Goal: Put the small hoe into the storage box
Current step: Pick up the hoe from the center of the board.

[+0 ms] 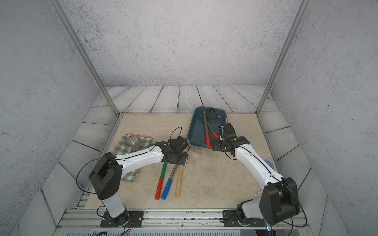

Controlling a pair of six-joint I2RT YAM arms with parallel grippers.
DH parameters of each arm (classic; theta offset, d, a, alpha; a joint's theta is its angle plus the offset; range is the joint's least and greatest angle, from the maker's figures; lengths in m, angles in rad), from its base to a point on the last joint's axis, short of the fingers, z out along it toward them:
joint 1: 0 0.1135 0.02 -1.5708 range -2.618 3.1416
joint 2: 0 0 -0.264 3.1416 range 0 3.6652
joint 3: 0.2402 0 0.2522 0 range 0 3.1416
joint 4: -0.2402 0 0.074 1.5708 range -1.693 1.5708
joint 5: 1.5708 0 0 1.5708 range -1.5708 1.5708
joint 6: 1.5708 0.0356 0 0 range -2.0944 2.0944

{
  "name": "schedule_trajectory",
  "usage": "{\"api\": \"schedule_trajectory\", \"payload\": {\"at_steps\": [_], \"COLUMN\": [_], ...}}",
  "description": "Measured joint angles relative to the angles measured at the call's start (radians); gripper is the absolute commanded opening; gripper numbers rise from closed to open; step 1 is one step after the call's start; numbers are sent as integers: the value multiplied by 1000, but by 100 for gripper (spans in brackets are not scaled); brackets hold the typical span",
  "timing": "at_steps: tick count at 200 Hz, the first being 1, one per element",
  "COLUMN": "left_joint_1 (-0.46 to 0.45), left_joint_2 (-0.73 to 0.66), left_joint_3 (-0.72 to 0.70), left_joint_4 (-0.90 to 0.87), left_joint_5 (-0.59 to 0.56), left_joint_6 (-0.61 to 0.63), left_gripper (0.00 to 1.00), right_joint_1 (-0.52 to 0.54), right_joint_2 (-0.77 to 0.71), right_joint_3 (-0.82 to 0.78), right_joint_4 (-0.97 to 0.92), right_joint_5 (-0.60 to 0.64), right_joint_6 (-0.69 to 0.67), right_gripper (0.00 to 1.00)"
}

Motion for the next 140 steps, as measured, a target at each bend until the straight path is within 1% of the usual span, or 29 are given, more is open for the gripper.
{"api": "schedule_trajectory", "payload": {"at_steps": [26,71,88,100,116,140], "left_joint_1": [-18,-35,-37,-37,-37,-37], "left_joint_2": [27,53,55,55,61,77], "left_joint_3": [0,-11,-12,-12,-12,-12], "left_joint_4": [18,50,55,61,70,71], "left_joint_5": [0,2,3,4,5,5], "left_joint_6": [-17,-43,-50,-54,-56,-58], "left_gripper": [68,67,66,65,61,59], "right_joint_1": [0,0,0,-1,-4,-5], "right_joint_2": [-26,-27,-31,-49,-80,-106], "right_joint_3": [-21,-21,-31,-60,-98,-113], "right_joint_4": [3,14,39,67,94,116], "right_joint_5": [0,0,-10,-40,-102,-195], "right_joint_6": [11,19,17,11,2,-18], "right_gripper": [65,65,66,67,68,68]}}
